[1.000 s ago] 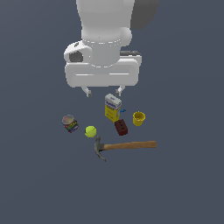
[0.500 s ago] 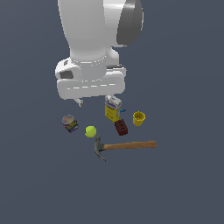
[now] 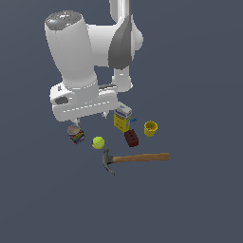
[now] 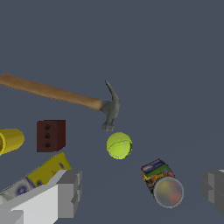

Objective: Pick up a designated object from a clutter of objects.

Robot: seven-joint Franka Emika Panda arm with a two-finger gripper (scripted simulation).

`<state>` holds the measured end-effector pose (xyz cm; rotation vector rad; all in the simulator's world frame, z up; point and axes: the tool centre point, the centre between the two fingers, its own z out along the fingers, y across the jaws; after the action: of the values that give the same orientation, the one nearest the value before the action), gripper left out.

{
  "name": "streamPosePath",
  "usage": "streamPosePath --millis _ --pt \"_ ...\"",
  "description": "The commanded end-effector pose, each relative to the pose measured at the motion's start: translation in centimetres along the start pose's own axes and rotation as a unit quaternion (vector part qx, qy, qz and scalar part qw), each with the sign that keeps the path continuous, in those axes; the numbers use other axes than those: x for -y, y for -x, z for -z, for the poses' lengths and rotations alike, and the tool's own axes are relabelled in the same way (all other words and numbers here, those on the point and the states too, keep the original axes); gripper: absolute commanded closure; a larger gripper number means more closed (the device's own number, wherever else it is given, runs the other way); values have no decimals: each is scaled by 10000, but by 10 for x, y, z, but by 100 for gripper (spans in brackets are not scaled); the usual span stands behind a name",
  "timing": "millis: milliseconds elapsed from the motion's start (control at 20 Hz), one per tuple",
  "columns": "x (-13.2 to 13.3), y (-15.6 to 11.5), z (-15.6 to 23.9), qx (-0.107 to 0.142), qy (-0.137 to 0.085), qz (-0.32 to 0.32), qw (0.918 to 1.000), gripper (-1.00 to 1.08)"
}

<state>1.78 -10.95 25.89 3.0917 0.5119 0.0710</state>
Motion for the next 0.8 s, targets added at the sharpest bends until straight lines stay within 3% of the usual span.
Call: streamPosePath --millis 0,750 --pt "-11 8 -13 12 -15 189 9998 -92" --pt "-67 65 -90 98 -81 1265 9919 -92"
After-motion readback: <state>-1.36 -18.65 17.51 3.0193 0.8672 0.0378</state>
